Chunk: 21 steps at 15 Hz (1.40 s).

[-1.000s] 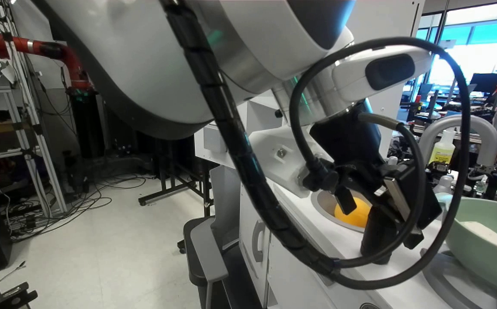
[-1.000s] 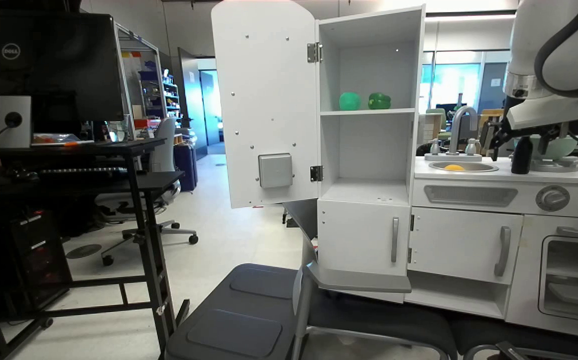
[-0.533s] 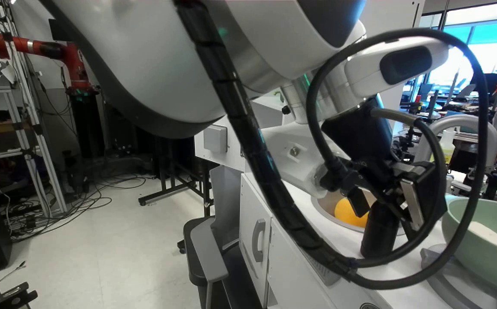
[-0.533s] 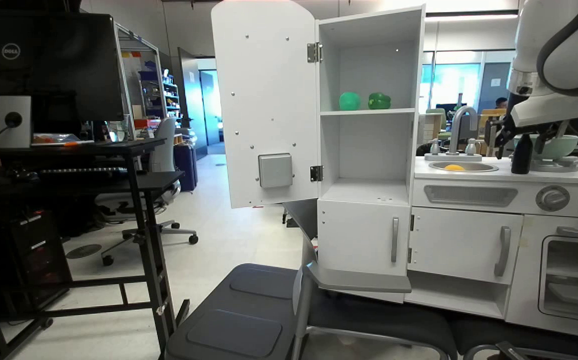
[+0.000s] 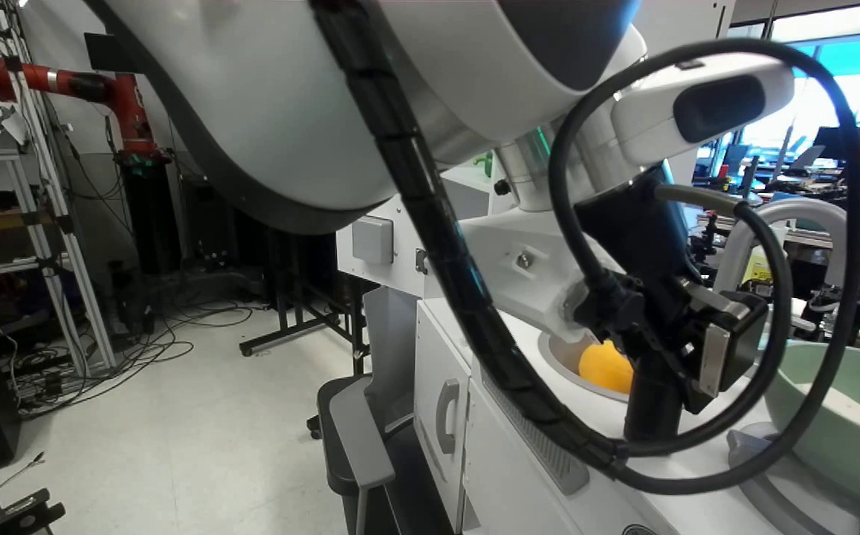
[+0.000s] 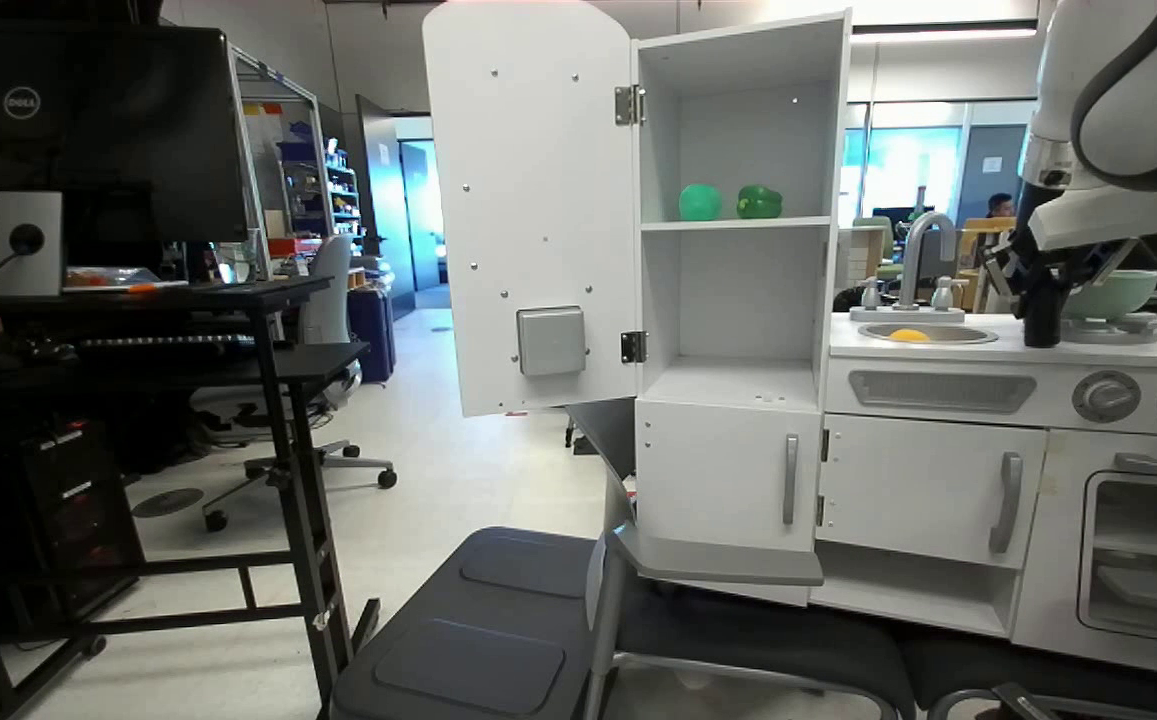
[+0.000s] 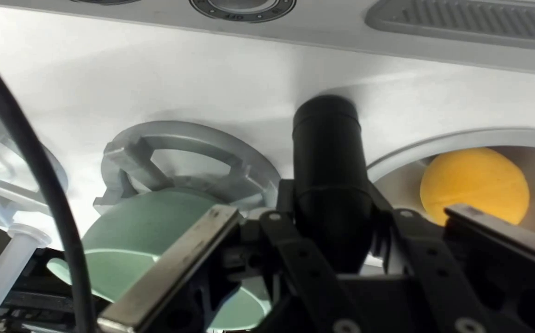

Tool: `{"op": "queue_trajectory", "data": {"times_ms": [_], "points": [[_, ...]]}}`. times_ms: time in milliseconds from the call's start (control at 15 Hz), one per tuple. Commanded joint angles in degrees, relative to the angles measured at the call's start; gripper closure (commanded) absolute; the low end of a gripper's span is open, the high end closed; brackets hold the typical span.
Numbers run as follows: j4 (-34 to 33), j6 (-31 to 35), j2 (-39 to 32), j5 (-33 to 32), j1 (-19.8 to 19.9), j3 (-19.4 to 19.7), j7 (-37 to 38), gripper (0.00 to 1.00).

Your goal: Open the cabinet, then put the bottle and the orange object in the bottom compartment of the cabinet

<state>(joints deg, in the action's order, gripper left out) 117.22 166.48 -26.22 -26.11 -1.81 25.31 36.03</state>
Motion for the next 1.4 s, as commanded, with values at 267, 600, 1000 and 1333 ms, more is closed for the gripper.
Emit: {"op": "queue_trajectory", "data": {"times_ms": [267,600,1000,1333], "points": [[0.0,-2.7,2.5,10.7,2.8,-6.3,-15.2,0.89],[-0.3,-10.8,6.3,15.8,5.2,-14.2,-29.4,0.89],[-5.2,-21.4,9.8,12.4,-0.5,-18.3,-29.1,0.89],[-12.8,-27.0,7.7,9.8,-4.7,-21.7,-28.6,0.89]]}}
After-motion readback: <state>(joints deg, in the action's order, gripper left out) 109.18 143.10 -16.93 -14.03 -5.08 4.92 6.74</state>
